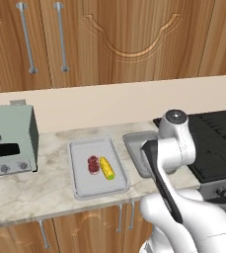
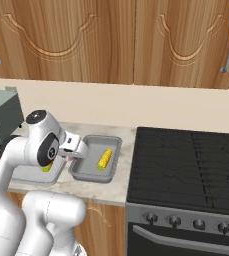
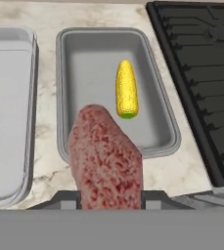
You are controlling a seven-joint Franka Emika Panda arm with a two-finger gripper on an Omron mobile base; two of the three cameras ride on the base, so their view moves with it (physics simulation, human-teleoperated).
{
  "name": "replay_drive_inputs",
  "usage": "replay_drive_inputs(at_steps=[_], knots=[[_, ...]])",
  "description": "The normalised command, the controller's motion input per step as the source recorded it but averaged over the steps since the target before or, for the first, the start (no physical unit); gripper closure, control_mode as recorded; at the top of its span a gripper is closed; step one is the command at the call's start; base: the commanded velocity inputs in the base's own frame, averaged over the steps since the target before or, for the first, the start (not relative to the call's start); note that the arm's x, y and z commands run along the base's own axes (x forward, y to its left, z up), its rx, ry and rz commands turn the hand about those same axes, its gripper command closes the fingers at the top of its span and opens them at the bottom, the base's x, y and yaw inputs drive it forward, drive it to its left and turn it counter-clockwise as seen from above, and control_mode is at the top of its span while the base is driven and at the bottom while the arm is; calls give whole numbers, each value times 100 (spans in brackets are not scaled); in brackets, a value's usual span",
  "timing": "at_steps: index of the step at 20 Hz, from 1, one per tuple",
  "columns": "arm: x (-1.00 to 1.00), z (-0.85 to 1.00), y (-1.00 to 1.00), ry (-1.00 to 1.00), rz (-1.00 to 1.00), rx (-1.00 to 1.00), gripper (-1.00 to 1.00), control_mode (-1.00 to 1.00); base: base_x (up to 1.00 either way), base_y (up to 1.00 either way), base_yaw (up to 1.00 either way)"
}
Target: Place one corn and one steak in each tupperware on the nearby counter, to pack two identical lunches.
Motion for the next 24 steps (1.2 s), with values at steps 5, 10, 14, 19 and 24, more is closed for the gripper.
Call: replay_drive_inputs(at_steps=[5,10,14,19,24], knots=[[41,-41,0,0,0,0,100,-100,0,0,0],[46,-31,0,0,0,0,100,-100,0,0,0],[48,-29,0,1,0,0,100,-100,0,0,0],[47,-26,0,5,0,0,100,-100,0,0,0],[25,-32,-8,14,0,0,100,-100,0,0,0]])
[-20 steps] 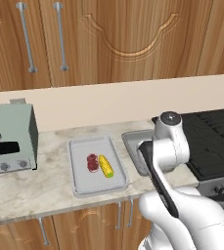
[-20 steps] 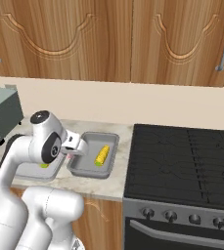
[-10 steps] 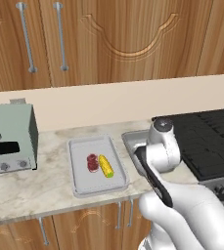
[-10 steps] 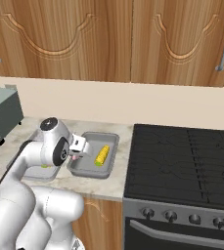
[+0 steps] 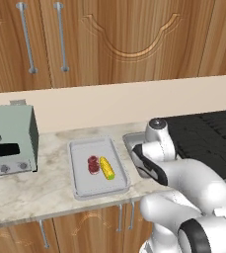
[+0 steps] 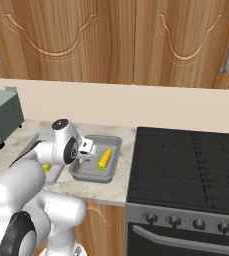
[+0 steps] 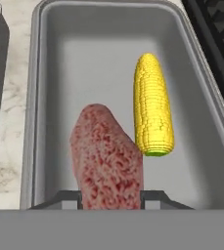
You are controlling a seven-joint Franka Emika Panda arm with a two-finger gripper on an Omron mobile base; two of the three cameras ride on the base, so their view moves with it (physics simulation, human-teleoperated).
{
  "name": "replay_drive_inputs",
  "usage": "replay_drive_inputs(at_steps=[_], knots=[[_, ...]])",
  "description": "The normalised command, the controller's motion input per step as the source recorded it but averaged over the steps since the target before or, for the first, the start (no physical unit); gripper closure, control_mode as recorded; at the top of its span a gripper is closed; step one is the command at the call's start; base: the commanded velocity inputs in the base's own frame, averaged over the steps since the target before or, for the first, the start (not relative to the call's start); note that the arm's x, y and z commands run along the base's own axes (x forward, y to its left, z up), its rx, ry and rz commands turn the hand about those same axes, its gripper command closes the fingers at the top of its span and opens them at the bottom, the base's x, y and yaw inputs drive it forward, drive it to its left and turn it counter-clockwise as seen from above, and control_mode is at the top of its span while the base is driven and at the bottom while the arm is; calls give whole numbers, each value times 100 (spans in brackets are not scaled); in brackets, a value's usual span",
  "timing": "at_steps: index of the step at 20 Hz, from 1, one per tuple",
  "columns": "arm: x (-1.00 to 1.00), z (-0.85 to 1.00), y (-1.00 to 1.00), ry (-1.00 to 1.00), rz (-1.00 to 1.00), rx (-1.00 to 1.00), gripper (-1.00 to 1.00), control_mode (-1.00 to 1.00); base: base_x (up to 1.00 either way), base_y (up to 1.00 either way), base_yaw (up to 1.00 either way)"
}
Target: Place one corn and one steak in each tupperware on the nearby counter, to pack two identical lunches.
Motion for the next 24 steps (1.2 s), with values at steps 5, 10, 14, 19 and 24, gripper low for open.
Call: replay_drive_inputs(at_steps=[5,10,14,19,24], knots=[[24,-34,-6,5,0,0,100,-100,0,0,0],[28,-32,0,1,0,0,100,-100,0,0,0],[23,-30,0,2,0,0,100,-100,0,0,0],[11,-30,-3,1,0,0,-100,-100,0,0,0],[0,-15,10,0,0,0,-100,-100,0,0,0]])
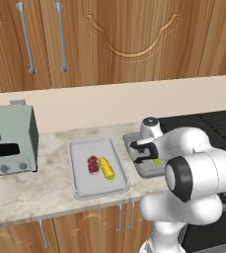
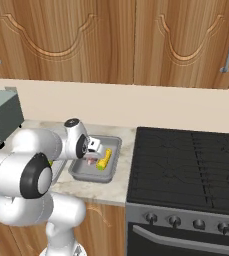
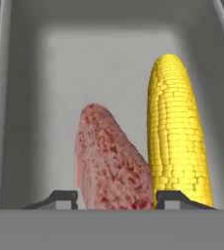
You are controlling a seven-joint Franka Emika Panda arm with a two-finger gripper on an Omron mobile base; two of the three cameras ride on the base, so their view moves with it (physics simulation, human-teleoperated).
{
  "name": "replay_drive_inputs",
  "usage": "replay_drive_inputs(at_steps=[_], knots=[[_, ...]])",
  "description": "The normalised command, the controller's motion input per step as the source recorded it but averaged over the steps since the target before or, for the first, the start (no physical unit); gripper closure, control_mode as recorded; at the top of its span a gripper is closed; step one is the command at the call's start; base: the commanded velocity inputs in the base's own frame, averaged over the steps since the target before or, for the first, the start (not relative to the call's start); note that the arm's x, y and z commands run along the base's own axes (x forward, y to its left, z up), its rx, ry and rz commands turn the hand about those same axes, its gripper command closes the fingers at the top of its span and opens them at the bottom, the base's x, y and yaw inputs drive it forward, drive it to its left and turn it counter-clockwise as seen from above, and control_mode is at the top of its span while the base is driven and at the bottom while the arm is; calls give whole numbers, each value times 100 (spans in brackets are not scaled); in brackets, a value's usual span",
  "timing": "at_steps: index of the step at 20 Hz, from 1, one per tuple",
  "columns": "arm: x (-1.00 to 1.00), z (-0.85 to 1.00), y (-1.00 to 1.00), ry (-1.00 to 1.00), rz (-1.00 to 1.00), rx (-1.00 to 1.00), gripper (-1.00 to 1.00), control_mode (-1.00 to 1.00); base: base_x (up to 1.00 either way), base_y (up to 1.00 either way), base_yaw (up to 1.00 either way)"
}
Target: Place one corn and one steak in each tupperware on the nearby counter, to pack two identical lunches.
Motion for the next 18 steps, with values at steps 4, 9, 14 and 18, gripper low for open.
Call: replay_drive_inputs(at_steps=[4,9,14,18], knots=[[-19,1,1,0,0,0,-100,-100,0,0,0],[-51,50,-8,-2,-1,0,-100,-100,0,0,0],[-69,68,-3,-11,0,0,-100,-100,0,0,0],[-88,67,-28,-27,0,2,-100,-100,0,0,0]])
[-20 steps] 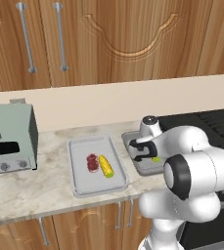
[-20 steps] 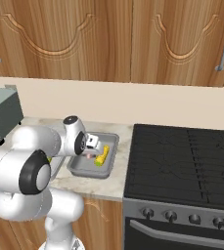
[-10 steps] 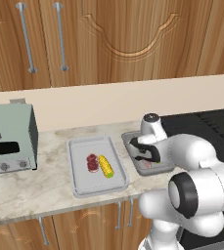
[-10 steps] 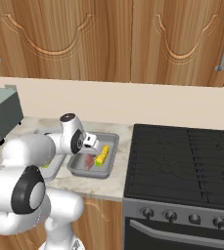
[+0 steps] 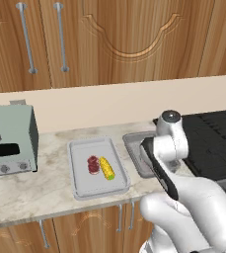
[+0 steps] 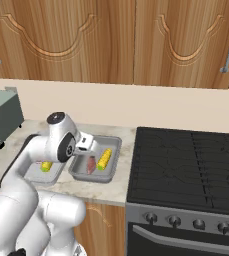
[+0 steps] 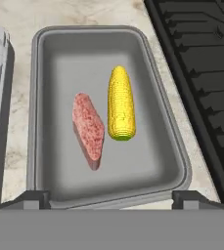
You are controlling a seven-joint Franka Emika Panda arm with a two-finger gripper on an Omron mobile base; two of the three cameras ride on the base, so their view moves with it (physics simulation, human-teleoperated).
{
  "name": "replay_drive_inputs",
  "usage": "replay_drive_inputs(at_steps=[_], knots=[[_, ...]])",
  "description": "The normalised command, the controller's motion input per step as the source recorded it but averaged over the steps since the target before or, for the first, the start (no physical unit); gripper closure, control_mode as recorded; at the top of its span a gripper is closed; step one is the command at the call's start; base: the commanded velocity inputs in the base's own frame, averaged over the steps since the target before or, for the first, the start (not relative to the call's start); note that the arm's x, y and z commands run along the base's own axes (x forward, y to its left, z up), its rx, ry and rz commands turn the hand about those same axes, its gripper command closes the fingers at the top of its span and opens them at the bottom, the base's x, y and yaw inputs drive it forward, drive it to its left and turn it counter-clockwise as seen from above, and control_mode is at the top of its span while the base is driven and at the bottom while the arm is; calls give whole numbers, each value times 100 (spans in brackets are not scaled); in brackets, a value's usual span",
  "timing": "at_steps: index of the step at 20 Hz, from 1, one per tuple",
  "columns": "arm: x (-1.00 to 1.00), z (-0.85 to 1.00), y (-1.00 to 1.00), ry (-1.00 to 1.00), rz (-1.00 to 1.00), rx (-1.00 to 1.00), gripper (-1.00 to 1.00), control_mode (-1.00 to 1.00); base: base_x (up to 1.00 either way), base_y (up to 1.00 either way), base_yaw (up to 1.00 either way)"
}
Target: Place one corn and one steak in each tupperware on the nearby counter, to pack two identical lunches.
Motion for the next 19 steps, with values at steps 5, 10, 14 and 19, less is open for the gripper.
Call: replay_drive_inputs(at_steps=[5,10,14,19], knots=[[-93,63,-41,-27,0,7,-100,-100,0,0,0],[-91,56,-38,-20,3,9,-100,-100,0,0,0],[-87,37,-44,-16,6,9,-100,-100,0,0,0],[-88,28,-68,-13,4,7,-100,-100,0,0,0]])
